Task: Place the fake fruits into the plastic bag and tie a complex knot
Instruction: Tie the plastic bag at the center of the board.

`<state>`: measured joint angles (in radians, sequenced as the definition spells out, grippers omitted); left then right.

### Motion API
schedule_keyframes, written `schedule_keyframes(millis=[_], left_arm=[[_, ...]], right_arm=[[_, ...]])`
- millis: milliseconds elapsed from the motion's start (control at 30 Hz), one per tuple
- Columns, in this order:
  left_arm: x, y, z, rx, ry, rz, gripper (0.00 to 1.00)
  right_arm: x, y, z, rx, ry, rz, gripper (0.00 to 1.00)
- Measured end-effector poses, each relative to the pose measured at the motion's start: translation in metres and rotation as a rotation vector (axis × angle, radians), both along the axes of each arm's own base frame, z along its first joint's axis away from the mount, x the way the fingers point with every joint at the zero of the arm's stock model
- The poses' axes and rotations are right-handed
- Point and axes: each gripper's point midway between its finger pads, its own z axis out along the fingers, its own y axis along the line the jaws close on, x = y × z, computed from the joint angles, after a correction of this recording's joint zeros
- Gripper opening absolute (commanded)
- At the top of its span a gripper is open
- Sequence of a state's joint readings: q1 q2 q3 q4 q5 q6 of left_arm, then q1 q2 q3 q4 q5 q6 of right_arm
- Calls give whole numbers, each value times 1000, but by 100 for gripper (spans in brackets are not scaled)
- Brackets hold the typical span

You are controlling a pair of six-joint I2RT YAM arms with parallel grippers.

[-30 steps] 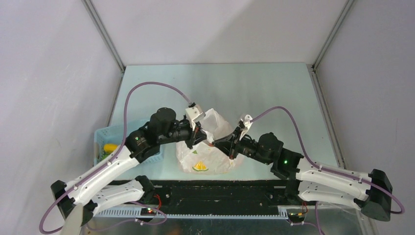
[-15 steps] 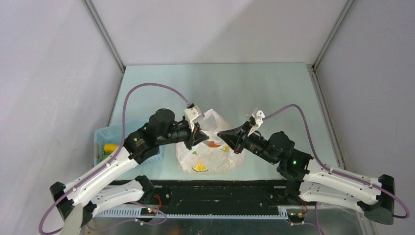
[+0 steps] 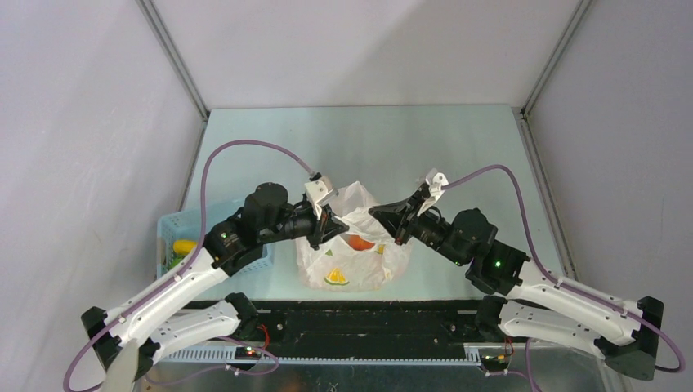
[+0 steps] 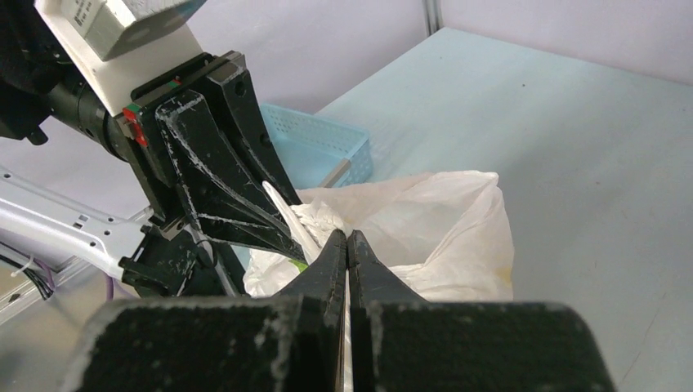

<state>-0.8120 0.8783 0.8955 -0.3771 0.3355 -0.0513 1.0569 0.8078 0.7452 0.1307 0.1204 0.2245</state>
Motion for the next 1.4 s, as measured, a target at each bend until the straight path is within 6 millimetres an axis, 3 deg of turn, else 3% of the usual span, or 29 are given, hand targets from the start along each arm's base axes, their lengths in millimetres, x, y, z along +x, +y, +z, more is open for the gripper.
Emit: schedule_keyframes(millis=[100, 333, 533, 700, 867, 1000, 1400], left_arm=[[0, 0, 0, -2, -2, 0, 12], [4, 1, -5, 6, -2, 20, 1], [9, 4, -4, 3, 1, 50, 0], [13, 8, -4, -3, 9, 80, 0], [12, 11, -14, 18, 41, 87, 0], [11, 15, -24, 41, 67, 98, 0], [7, 20, -23, 28, 95, 107, 26]], right_arm=[[0, 0, 5, 4, -10, 1, 0], [-3, 0, 4, -13, -20, 18, 0], [-32, 11, 2, -26, -27, 111, 0], [-49, 28, -29, -47, 34, 172, 0], [-46, 46, -78, -99, 122, 169, 0], [-42, 58, -93, -115, 143, 167, 0], [-37, 65, -94, -98, 131, 157, 0]])
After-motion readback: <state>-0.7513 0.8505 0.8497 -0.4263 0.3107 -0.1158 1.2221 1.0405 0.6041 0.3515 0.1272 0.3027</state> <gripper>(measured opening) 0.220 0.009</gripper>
